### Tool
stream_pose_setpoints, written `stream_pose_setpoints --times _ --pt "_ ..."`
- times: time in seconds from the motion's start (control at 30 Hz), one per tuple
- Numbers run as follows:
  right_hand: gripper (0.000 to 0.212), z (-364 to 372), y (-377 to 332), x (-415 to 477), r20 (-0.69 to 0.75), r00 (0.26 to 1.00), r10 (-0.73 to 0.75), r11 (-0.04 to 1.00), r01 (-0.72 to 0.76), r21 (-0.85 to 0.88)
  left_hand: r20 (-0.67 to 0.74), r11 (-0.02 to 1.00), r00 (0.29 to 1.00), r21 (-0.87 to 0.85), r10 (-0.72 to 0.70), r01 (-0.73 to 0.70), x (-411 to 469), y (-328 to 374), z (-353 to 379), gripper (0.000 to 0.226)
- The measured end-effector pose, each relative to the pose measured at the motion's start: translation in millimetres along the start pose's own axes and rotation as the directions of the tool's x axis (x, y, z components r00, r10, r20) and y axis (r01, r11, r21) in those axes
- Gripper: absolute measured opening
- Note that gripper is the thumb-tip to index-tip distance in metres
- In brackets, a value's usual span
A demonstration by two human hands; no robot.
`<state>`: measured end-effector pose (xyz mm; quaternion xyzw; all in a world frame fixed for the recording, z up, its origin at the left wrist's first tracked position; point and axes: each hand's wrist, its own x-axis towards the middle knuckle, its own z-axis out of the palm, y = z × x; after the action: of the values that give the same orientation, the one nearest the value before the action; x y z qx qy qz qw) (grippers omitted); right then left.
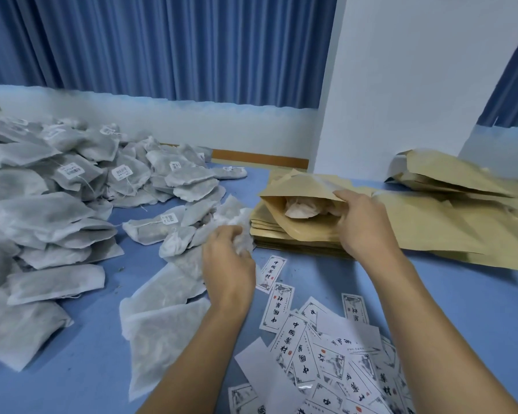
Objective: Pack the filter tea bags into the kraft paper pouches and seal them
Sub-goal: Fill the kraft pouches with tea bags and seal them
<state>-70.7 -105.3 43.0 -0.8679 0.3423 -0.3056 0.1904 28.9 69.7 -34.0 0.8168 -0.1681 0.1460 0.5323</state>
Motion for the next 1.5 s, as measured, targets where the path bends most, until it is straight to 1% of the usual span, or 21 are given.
stream_pose_setpoints --times 0.07,0.17,0.27,0.33,0.43,0.47,0.53,0.63,0.7,0.8,0.9,1.0,1.03,1.07,1.13,1.17,1.2,1.27,1.33,1.43,1.5 --pt "0.065 -0.1 -0.9 0.4 -0.012 1.0 0.006 1.0 -0.006 0.01 -0.16 0.982 0.979 -0.123 0.123 -0.143 -6.1 13.7 -3.3 0.033" --pt "0.062 -0.9 -0.8 0.9 -0.017 1.0 0.005 1.0 -0.005 -0.001 -0.37 0.844 0.842 -0.22 0.392 -0.489 -10.9 31.7 -3.8 0.037" --pt "0.058 -3.2 -0.8 0.9 -0.004 1.0 -0.001 1.0 0.001 0.003 -0.428 0.697 0.721 -0.248 0.544 -0.673 -15.0 46.6 -2.4 0.032" --pt "0.052 -7.1 -3.5 0.0 0.006 0.999 -0.048 0.999 0.047 0.018 -0.367 0.588 0.635 -0.244 0.68 -0.771 -23.1 55.2 2.1 0.024" --pt "0.042 -14.0 -9.9 -2.5 -0.003 0.996 -0.087 0.991 0.087 0.101 -0.086 0.533 0.563 -0.231 0.822 -0.814 -33.4 58.8 16.6 0.021" --pt "0.046 -15.5 -11.4 -2.5 -0.003 0.997 -0.078 0.991 0.078 0.113 0.037 0.576 0.584 -0.224 0.811 -0.786 -33.3 59.1 22.2 0.022" --pt "0.054 -16.3 -13.4 -3.7 0.022 0.997 -0.068 0.995 0.066 0.079 0.267 0.733 0.684 -0.207 0.679 -0.648 -26.2 65.1 31.0 0.021" --pt "0.052 -17.1 -16.9 -7.1 0.057 0.993 -0.099 0.994 0.096 0.048 0.449 0.881 0.769 -0.105 0.456 -0.461 4.8 85.0 45.9 0.02" --pt "0.047 -16.9 -15.9 -5.0 0.063 0.993 -0.102 0.994 0.099 0.042 0.54 0.889 0.732 -0.068 0.415 -0.453 31.3 99.6 56.6 0.024" --pt "0.047 -15.5 -9.1 -0.8 0.061 0.996 -0.057 0.998 0.058 -0.022 0.68 0.792 0.575 -0.014 0.455 -0.61 60.0 109.7 67.5 0.028" --pt "0.055 -17.2 -4.3 1.6 -0.006 0.999 -0.042 0.999 0.042 -0.031 0.652 0.663 0.457 -0.095 0.605 -0.742 60.2 105.0 68.9 0.03" --pt "0.056 -18.2 1.5 5.1 -0.065 0.998 -0.009 0.999 0.007 -0.043 0.307 0.437 0.358 -0.251 0.882 -0.863 38.7 86.4 54.2 0.023" --pt "0.054 -17.0 3.4 5.3 -0.067 0.998 0.001 0.999 -0.004 -0.04 0.14 0.401 0.376 -0.266 0.916 -0.877 34.9 75.3 49.8 0.025" --pt "0.053 -15.6 4.9 4.9 -0.063 0.998 0.013 0.999 -0.015 -0.029 -0.002 0.438 0.452 -0.241 0.892 -0.866 33.2 64.1 43.8 0.024" --pt "0.052 -12.7 7.4 3.5 -0.057 0.998 0.021 1.0 -0.022 -0.008 -0.17 0.703 0.726 -0.181 0.666 -0.687 36.6 41.4 31.0 0.024" --pt "0.051 -11.5 8.5 2.9 -0.056 0.998 0.017 1.0 -0.017 -0.004 -0.167 0.842 0.858 -0.177 0.485 -0.511 40.9 30.9 25.3 0.028" --pt "0.05 -10.7 8.9 2.4 -0.056 0.998 0.014 1.0 -0.014 -0.002 -0.088 0.931 0.942 -0.147 0.323 -0.333 46.3 20.0 21.8 0.032" --pt "0.05 -9.8 8.4 2.8 -0.057 0.998 0.015 1.0 -0.015 0.0 0.14 0.986 0.982 0.087 0.129 -0.142 54.9 3.6 19.6 0.038" --pt "0.054 -9.2 7.7 3.7 -0.042 0.999 0.018 1.0 -0.019 -0.014 0.283 0.938 0.958 0.315 0.055 -0.147 60.0 -5.1 21.3 0.036" --pt "0.058 -7.8 7.4 2.9 -0.018 0.999 0.027 0.999 -0.028 -0.038 0.374 0.915 0.927 0.369 0.018 -0.166 64.0 -5.7 20.9 0.023" --pt "0.059 -7.9 7.2 3.2 -0.016 0.999 0.033 0.999 -0.033 -0.04 0.356 0.914 0.935 0.38 -0.005 -0.14 65.6 -5.7 17.2 0.02"
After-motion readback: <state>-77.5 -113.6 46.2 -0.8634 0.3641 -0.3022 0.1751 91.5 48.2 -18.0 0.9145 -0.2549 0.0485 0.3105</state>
